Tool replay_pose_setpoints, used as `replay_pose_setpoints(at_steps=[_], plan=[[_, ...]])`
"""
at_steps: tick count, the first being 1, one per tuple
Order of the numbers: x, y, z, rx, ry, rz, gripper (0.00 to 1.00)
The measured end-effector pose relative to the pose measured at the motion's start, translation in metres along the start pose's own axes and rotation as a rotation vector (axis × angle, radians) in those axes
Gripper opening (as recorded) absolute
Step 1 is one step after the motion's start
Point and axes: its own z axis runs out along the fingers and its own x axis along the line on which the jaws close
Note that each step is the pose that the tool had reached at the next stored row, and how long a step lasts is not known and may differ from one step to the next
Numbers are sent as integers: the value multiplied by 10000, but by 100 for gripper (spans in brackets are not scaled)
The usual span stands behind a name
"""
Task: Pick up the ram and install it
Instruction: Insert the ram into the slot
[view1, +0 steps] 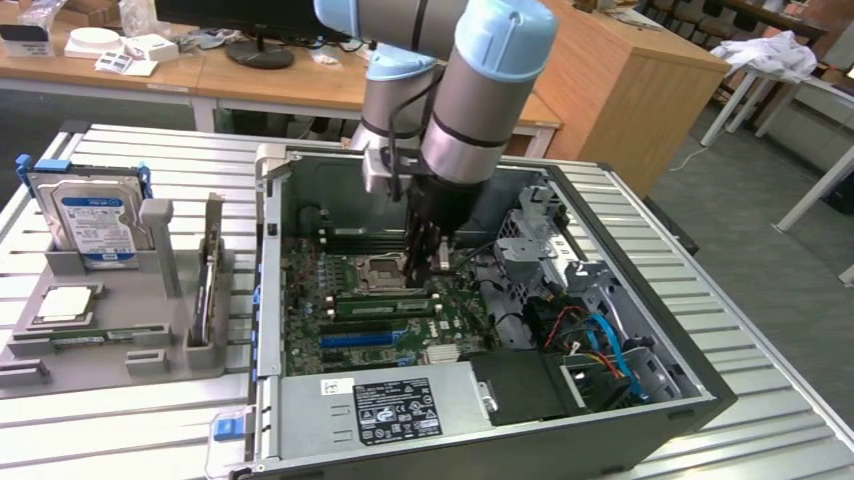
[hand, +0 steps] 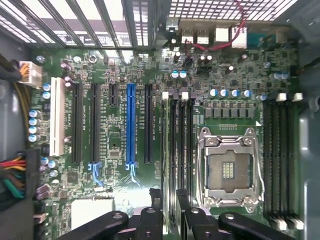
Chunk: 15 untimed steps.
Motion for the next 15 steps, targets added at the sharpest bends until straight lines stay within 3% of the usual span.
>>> replay_pose_setpoints(at_steps=[11,12,15], plan=[[-18,13,-341,1,0,0,25],[-22,16,-424,2,-1,0,25],[-26,20,-509,0,-1,0,25]])
